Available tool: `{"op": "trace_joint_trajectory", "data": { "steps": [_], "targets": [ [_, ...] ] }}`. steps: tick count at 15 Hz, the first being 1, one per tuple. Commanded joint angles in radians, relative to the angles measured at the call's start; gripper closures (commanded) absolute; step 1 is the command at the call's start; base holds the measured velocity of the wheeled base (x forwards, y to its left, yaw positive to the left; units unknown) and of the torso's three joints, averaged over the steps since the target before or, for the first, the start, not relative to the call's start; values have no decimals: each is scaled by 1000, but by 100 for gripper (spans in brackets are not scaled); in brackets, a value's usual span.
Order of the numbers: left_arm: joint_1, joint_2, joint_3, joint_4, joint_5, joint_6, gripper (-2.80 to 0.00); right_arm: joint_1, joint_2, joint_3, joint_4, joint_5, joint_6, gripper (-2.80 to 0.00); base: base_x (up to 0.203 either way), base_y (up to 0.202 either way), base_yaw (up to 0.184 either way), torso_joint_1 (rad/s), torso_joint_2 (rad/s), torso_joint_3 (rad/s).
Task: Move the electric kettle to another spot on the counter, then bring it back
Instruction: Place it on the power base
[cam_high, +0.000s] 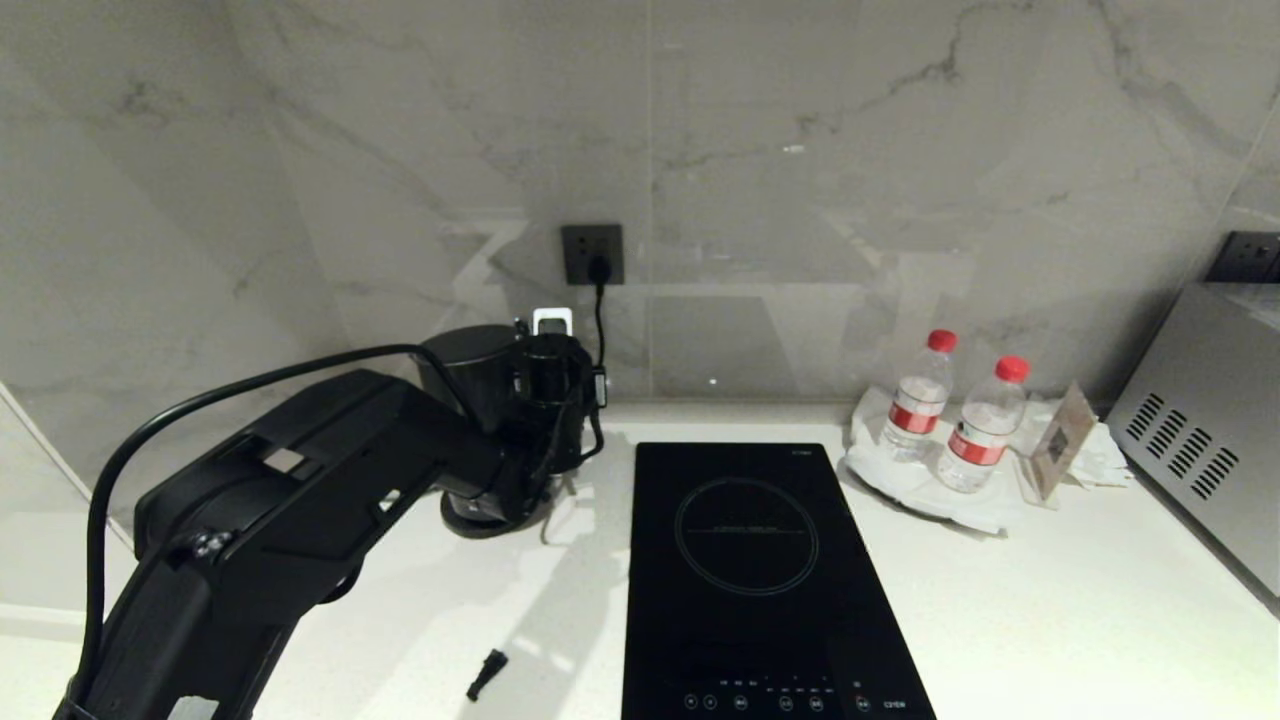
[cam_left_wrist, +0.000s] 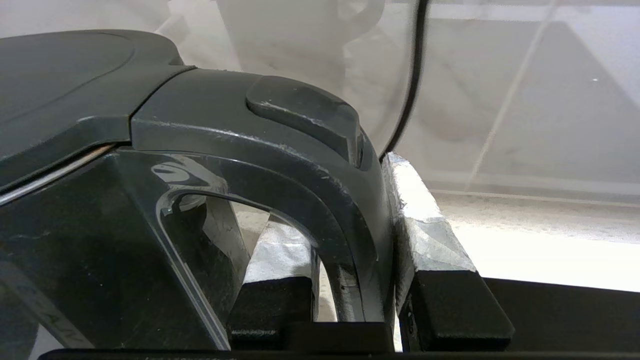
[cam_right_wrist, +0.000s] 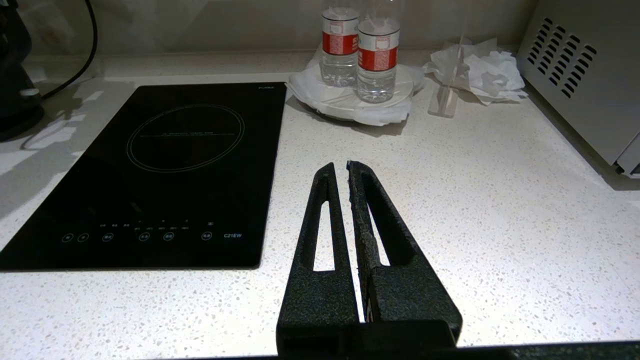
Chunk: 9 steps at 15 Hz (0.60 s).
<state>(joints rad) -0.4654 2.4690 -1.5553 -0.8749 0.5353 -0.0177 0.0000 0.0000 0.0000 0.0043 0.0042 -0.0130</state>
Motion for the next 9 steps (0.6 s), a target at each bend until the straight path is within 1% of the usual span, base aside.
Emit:
{"op": "trace_joint_trajectory", "data": {
  "steps": [1,9],
  "targets": [
    [8,16,-2,-5,4,2,0,0,0,0,0,0,-1,0,0,0,0,0,0,0],
    [42,27,6,-9,9,7,0,0,0,0,0,0,-1,0,0,0,0,0,0,0]
  ]
}}
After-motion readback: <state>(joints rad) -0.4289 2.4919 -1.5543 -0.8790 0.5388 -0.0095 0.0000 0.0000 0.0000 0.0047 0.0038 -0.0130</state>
